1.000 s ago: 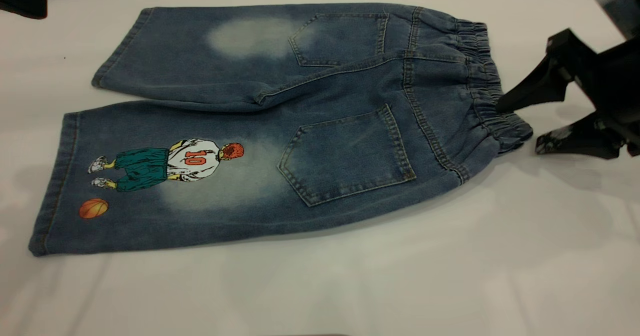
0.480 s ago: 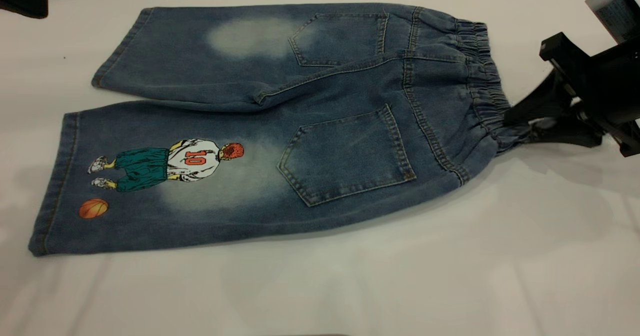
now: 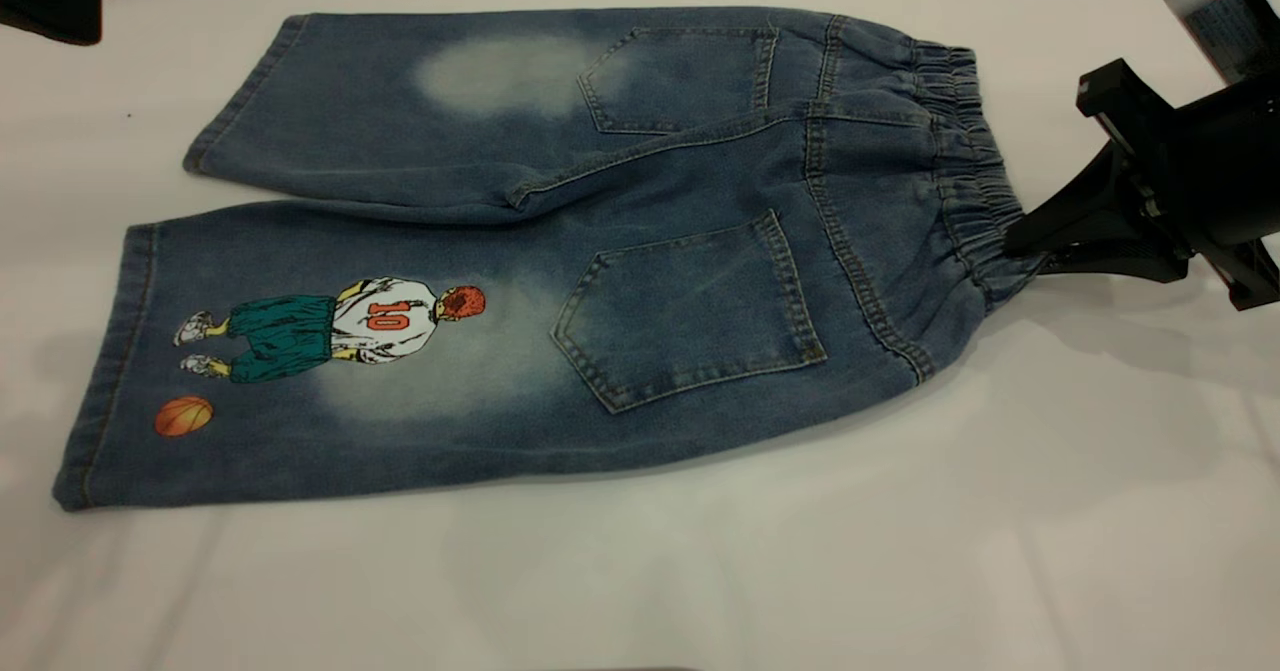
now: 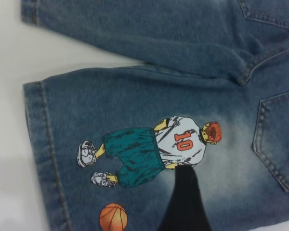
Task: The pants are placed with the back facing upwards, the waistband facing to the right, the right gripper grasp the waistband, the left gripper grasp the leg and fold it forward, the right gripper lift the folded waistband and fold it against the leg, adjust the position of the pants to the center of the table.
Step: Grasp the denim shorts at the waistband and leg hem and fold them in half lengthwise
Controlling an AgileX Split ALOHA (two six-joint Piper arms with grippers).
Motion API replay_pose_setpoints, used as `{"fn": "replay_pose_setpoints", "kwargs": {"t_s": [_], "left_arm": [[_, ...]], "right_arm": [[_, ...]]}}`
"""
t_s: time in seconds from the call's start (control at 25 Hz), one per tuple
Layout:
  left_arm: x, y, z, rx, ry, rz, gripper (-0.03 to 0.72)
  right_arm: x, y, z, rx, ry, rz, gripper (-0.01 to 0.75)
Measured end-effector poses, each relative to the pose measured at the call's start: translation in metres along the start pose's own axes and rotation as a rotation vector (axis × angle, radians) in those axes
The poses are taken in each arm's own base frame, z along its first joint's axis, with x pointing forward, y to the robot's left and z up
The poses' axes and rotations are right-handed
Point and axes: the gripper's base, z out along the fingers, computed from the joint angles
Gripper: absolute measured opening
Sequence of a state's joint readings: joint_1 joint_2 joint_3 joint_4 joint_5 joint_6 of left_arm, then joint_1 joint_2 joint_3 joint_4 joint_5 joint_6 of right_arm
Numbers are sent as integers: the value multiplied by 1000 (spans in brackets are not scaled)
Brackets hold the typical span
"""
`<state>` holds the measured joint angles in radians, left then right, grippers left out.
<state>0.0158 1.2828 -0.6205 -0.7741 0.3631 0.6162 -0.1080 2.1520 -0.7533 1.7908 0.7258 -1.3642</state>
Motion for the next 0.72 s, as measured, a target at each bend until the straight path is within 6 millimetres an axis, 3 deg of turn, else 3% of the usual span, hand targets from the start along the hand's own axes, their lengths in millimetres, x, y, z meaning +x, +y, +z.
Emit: {"fn": "replay_pose_setpoints", "kwargs": {"t_s": [0.16,0.44,0.72], "left_arm": [[6,0,7,24,76,0,517],[40,19,55,-45,403,-91,517],[64,38,83,-160,573,-116,517]], "right_arm": [[1,0,0,2,9,-10,29],[1,0,0,3,13,-13,29],[1,0,0,0,15,-16,29]]}}
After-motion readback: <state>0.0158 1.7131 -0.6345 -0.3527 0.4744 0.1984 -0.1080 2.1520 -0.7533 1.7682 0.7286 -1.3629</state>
